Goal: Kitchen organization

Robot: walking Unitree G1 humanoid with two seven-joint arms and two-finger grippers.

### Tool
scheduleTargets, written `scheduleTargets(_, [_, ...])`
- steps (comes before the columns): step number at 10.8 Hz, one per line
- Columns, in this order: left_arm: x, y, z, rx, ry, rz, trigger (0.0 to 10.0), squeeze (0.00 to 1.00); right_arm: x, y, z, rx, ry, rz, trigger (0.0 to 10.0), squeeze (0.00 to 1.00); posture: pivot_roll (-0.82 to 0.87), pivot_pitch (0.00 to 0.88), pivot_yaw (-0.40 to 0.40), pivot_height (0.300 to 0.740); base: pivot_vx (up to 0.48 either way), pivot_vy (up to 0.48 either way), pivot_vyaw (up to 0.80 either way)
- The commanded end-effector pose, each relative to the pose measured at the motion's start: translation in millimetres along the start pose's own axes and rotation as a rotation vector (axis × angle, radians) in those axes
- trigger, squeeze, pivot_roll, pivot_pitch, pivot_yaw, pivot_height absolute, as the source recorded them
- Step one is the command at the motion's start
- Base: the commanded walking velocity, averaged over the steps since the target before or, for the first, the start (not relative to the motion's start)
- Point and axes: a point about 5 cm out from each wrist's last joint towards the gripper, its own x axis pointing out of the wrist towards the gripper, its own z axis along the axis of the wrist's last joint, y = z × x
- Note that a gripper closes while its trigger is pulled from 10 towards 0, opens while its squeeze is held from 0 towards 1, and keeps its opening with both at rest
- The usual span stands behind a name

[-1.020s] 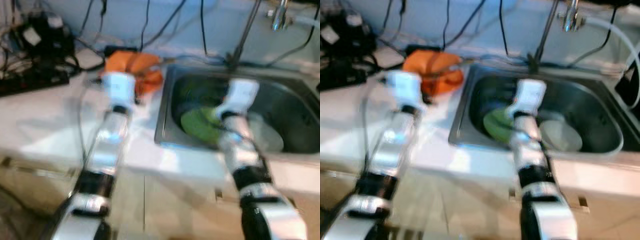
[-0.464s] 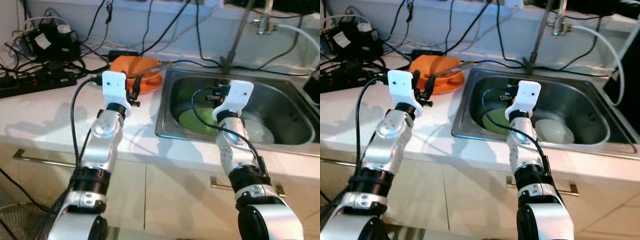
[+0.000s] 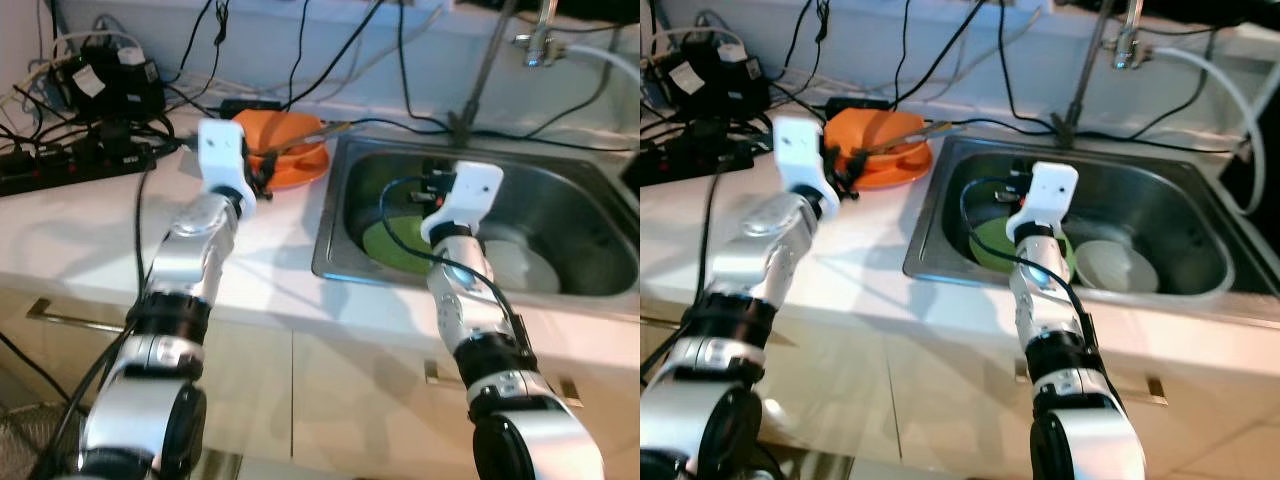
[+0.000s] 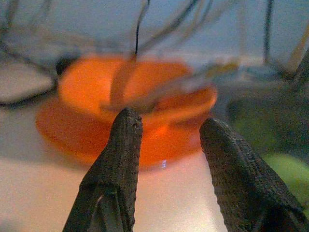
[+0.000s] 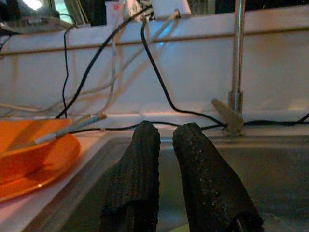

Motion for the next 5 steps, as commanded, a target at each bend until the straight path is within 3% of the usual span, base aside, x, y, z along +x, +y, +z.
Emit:
scheduleTargets(1, [3.6, 0.9, 5, 0.006, 0.026, 0.0, 10.0, 0.0, -0.3, 0.6, 3, 0.0, -0.007, 0.007, 10.0, 0.0, 0.21, 0.0, -0.001, 0.74, 0.0, 0.0, 0.0])
scheduleTargets(5, [8.5, 7.4, 8, 0.024, 0.096, 0.013, 10.0, 0.0, -16.7, 0.0, -6, 0.009, 0.014, -0.011, 10.0, 0.0, 0.2, 0.054, 0.022, 0.74, 0.0, 0.0, 0.0])
